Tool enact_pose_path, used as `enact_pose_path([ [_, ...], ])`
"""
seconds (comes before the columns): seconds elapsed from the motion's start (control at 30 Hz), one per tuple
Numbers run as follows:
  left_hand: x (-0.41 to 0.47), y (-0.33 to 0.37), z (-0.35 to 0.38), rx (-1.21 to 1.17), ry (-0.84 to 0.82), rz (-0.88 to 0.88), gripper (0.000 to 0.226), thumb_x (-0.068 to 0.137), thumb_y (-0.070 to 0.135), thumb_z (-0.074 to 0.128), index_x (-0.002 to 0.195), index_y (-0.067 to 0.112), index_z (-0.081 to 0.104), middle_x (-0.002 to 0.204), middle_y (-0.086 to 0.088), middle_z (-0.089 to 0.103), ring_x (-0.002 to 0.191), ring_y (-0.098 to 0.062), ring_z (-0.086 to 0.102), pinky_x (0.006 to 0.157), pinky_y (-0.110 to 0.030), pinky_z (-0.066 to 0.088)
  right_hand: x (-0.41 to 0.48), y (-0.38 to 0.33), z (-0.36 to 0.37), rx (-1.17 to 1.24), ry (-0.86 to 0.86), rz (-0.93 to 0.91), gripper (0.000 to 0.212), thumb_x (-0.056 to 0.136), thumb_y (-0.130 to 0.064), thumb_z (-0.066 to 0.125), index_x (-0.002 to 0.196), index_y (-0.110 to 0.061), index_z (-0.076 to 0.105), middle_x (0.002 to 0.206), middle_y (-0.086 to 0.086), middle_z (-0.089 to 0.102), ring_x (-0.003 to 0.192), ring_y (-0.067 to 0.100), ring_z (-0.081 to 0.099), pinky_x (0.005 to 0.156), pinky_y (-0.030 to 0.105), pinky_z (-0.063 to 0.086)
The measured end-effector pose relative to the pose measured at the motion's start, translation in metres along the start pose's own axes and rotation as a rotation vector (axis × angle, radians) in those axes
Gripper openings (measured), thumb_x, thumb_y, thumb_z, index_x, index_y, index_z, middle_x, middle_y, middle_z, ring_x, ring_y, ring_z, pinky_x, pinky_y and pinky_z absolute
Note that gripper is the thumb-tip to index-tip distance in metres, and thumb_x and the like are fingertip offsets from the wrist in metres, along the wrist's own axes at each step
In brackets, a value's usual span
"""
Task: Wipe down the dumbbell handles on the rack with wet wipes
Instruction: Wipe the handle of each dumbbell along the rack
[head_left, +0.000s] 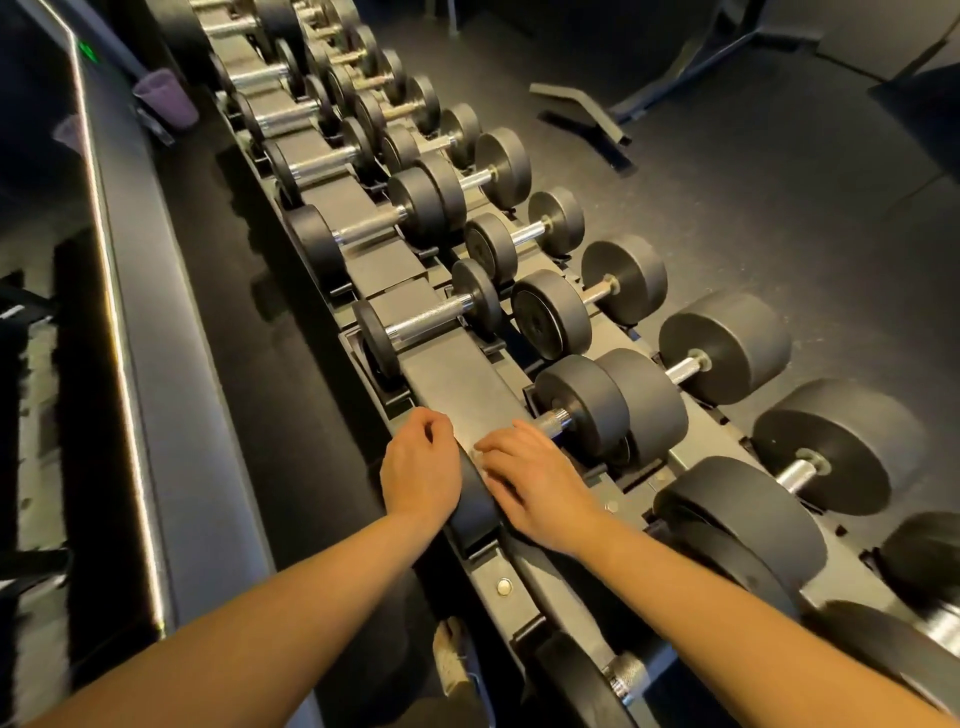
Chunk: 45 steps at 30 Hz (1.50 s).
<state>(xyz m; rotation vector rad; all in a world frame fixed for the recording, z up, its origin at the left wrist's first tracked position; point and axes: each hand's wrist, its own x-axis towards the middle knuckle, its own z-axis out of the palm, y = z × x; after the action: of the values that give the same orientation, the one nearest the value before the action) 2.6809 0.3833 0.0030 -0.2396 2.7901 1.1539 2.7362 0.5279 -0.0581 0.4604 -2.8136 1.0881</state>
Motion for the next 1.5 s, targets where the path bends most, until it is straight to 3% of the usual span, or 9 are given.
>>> enact_pose_path([
  [0.17,0.001,-0.001,0.0,-0.008,-0.024,0.0,0.025,0.105,0.029,0.045,0.093,0.02,0.065,0.088,0.0,0.064,0.084,-0.018,0.061,0.076,-0.037,0.05,-0.022,-0.01,0.01,-0.136,0.193,0.132,0.024,0.09,-0.03,0.066,0.111,-0.022,0.073,0.118,0.0,0.062,0.111,0.018,0.056,0.096,0.032,0.046],
  [0.33,0.002,-0.002,-0.001,0.011,-0.036,0.009,0.023,0.106,0.029,0.046,0.095,0.02,0.064,0.088,0.001,0.065,0.082,-0.015,0.061,0.07,-0.032,0.046,-0.013,-0.021,0.017,1.112,0.35,1.138,0.015,0.092,0.0,0.065,0.078,-0.004,0.069,0.072,0.013,0.069,0.065,0.021,0.068,0.064,0.031,0.059],
  [0.5,0.001,-0.002,-0.001,-0.004,-0.033,0.028,0.029,0.105,0.027,0.045,0.082,0.018,0.058,0.078,-0.003,0.06,0.072,-0.017,0.055,0.062,-0.032,0.039,0.012,-0.031,0.019,1.275,0.167,1.347,0.012,0.09,0.0,0.062,0.091,-0.01,0.069,0.074,0.005,0.07,0.064,0.014,0.065,0.066,0.03,0.058],
  [0.7,0.0,-0.003,0.0,0.021,-0.023,0.036,0.027,0.105,0.028,0.045,0.085,0.019,0.059,0.08,-0.002,0.06,0.074,-0.015,0.056,0.061,-0.028,0.038,0.001,-0.034,0.017,1.233,0.271,1.208,0.003,0.089,-0.011,0.075,0.087,-0.01,0.075,0.073,0.004,0.073,0.068,0.017,0.068,0.065,0.032,0.059],
  [0.8,0.0,-0.003,0.001,0.033,-0.003,0.046,0.026,0.105,0.028,0.045,0.086,0.019,0.061,0.08,0.0,0.061,0.075,-0.015,0.058,0.061,-0.028,0.038,0.009,-0.036,0.016,0.701,0.291,0.875,0.017,0.091,-0.025,0.072,0.076,-0.019,0.068,0.065,-0.002,0.065,0.066,0.016,0.064,0.067,0.038,0.057],
  [1.0,0.0,-0.002,0.0,0.027,-0.014,0.035,0.026,0.105,0.029,0.045,0.086,0.02,0.061,0.08,-0.001,0.062,0.075,-0.016,0.059,0.062,-0.029,0.041,0.018,-0.022,-0.009,-0.002,0.066,0.401,0.004,0.1,-0.027,0.054,0.103,-0.026,0.055,0.088,-0.005,0.063,0.078,0.016,0.059,0.069,0.031,0.048],
  [1.17,0.002,-0.003,-0.002,0.011,-0.034,0.048,0.024,0.105,0.028,0.047,0.088,0.02,0.061,0.08,-0.002,0.063,0.075,-0.018,0.061,0.069,-0.035,0.051,0.02,0.003,-0.021,-0.165,0.155,0.59,0.014,0.102,-0.028,0.053,0.111,-0.022,0.062,0.1,-0.002,0.06,0.085,0.016,0.063,0.075,0.033,0.055],
  [1.37,0.002,-0.003,0.001,0.022,-0.006,0.044,0.025,0.104,0.028,0.047,0.085,0.02,0.061,0.078,0.0,0.062,0.074,-0.015,0.06,0.063,-0.03,0.045,0.014,-0.029,0.008,0.192,0.098,0.394,0.025,0.104,-0.025,0.051,0.116,-0.018,0.073,0.101,-0.002,0.062,0.092,0.014,0.059,0.083,0.032,0.05],
  [1.5,0.001,-0.005,0.0,0.048,-0.023,0.049,0.025,0.104,0.028,0.047,0.084,0.021,0.061,0.079,0.0,0.062,0.074,-0.014,0.058,0.061,-0.027,0.041,0.015,-0.016,-0.01,-0.053,-0.067,0.149,0.024,0.103,-0.033,0.052,0.115,-0.019,0.067,0.101,-0.002,0.059,0.088,0.017,0.061,0.076,0.035,0.052],
])
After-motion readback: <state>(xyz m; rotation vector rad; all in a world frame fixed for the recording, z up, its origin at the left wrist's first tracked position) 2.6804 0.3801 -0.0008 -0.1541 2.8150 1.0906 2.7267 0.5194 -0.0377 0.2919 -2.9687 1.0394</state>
